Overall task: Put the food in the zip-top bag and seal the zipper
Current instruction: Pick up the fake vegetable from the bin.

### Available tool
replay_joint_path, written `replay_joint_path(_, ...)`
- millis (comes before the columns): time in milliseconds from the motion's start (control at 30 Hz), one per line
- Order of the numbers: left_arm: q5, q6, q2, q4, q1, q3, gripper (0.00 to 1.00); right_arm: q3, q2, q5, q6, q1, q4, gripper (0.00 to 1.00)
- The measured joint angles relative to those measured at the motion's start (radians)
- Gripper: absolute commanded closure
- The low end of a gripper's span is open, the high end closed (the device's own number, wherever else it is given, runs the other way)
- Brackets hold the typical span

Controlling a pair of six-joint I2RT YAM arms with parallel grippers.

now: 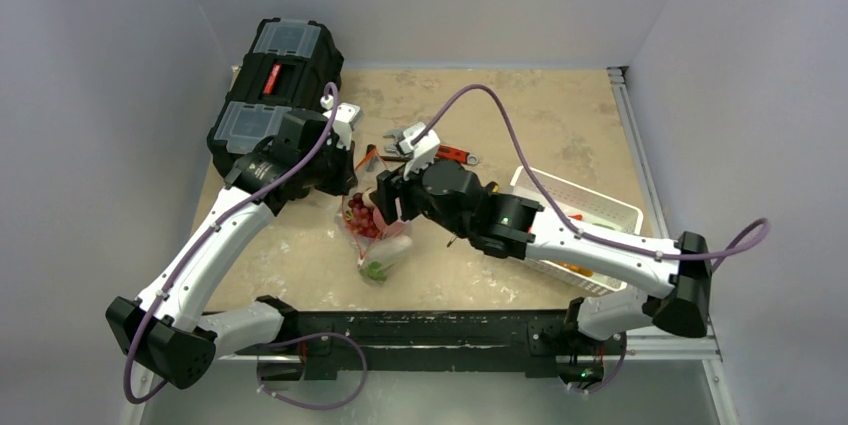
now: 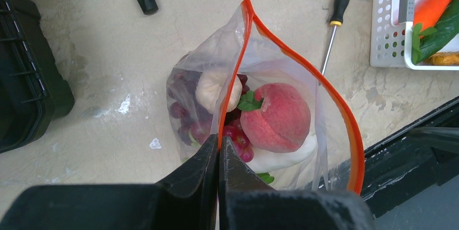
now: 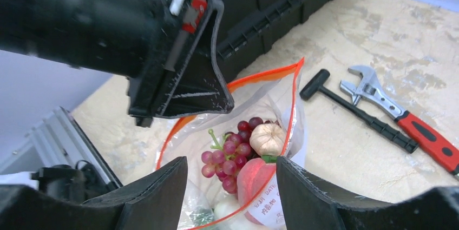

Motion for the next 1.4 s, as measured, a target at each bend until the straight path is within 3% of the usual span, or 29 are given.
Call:
replay_joint_path(200, 0.0, 0.0, 0.0, 0.0, 0.0, 0.0, 1.0, -0.04, -0.145, 0.015, 0.001, 0.0, 0.027, 0.41)
replay_joint_path(533, 0.0, 0.0, 0.0, 0.0, 0.0, 0.0, 1.0, -0.194, -0.31, 0.286, 0.11, -0.043, -0.051, 0.44)
replay_joint_path(900, 0.0, 0.0, 0.002, 0.0, 0.0, 0.0, 1.0, -0.384, -0.47, 0.201, 0.418, -0.56, -0.235, 0.49)
replay_joint_path(1100, 0.0, 0.0, 0.002, 0.0, 0.0, 0.0, 1.0, -0.462, -0.439, 0.064, 0.569, -0.778, -0.284, 0.5)
replay_joint_path(1233, 0.0, 0.0, 0.002, 0.0, 0.0, 0.0, 1.0, -0.531, -0.407, -0.008, 0.645, -0.879, -0.312, 0.5)
replay_joint_path(1400, 0.0, 0.0, 0.002, 0.0, 0.0, 0.0, 1.0, -0.571, -0.402, -0.054, 0.714, -0.919, -0.338, 0.51)
